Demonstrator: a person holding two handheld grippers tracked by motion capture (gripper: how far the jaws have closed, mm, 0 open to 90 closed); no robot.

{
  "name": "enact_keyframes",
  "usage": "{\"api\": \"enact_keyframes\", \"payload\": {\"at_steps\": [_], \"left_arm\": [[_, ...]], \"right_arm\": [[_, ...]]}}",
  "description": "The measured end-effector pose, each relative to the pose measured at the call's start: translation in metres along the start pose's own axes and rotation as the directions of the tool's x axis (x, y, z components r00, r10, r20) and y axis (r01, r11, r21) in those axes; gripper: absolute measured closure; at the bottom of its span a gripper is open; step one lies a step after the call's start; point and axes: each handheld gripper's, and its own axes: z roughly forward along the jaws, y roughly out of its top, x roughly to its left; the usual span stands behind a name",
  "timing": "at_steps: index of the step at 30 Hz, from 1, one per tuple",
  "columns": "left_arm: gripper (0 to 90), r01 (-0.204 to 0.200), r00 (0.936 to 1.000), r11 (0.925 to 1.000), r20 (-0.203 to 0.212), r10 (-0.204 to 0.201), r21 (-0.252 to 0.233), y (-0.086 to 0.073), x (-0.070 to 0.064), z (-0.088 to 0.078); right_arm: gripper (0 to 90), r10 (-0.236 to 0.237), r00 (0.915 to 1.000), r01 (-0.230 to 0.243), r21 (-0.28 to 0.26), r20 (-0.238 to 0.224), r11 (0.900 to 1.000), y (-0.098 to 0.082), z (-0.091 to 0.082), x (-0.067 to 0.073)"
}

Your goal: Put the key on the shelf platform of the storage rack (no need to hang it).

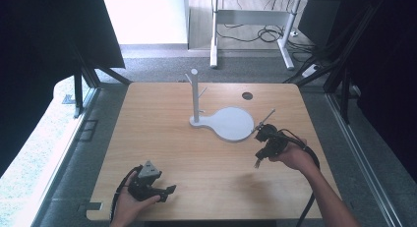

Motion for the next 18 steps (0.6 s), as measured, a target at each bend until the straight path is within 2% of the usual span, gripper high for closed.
{"api": "enact_keyframes", "payload": {"at_steps": [18], "left_arm": [[23.8, 0.009, 1.0, 1.0, 0.001, -0.009, -0.001, -0.001, 0.001, -0.001]], "right_arm": [[90.0, 0.03, 0.9994, -0.03, 0.009, 0.018, 1.0, 0.014, -0.004, -0.017]]}}
